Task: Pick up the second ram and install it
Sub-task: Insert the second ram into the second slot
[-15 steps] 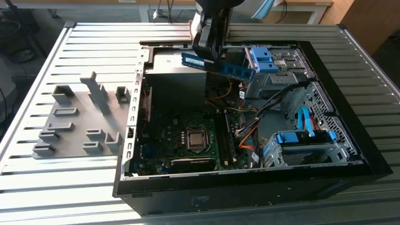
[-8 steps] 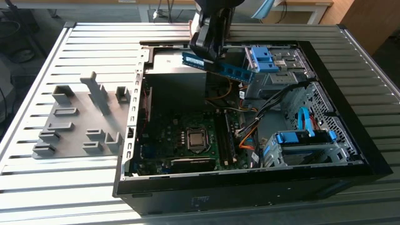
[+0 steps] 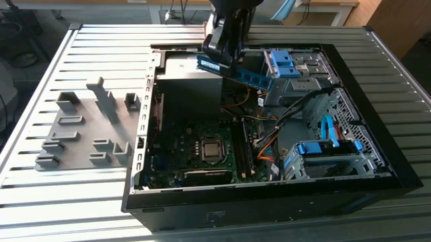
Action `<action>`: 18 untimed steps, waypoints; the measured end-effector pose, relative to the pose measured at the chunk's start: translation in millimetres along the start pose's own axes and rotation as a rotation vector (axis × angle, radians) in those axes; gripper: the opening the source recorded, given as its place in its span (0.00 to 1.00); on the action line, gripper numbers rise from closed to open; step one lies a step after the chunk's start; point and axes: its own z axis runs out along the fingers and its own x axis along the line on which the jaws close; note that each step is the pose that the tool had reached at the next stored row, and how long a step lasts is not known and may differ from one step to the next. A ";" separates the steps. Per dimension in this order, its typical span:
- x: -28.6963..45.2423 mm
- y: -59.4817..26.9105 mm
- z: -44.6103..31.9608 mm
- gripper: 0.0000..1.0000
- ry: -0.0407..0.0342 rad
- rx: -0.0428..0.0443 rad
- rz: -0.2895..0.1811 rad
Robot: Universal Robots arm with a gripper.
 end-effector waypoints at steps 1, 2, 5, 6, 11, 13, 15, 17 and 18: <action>0.0 0.0 0.0 0.14 0.0001 0.0000 0.007; 0.0 0.0 0.0 0.14 0.0002 0.0001 0.013; 0.0 0.0 0.0 0.14 0.0002 0.0001 0.017; 0.0 0.0 0.0 0.14 0.0003 0.0001 0.017; 0.0 0.0 0.0 0.14 0.0002 0.0001 0.017; 0.0 0.0 0.1 0.14 0.0002 0.0001 0.019; 0.0 0.0 0.0 0.14 0.0004 0.0001 0.025; 0.0 0.0 0.1 0.14 0.0004 0.0002 0.033; 0.0 0.0 0.1 0.14 0.0005 0.0003 0.037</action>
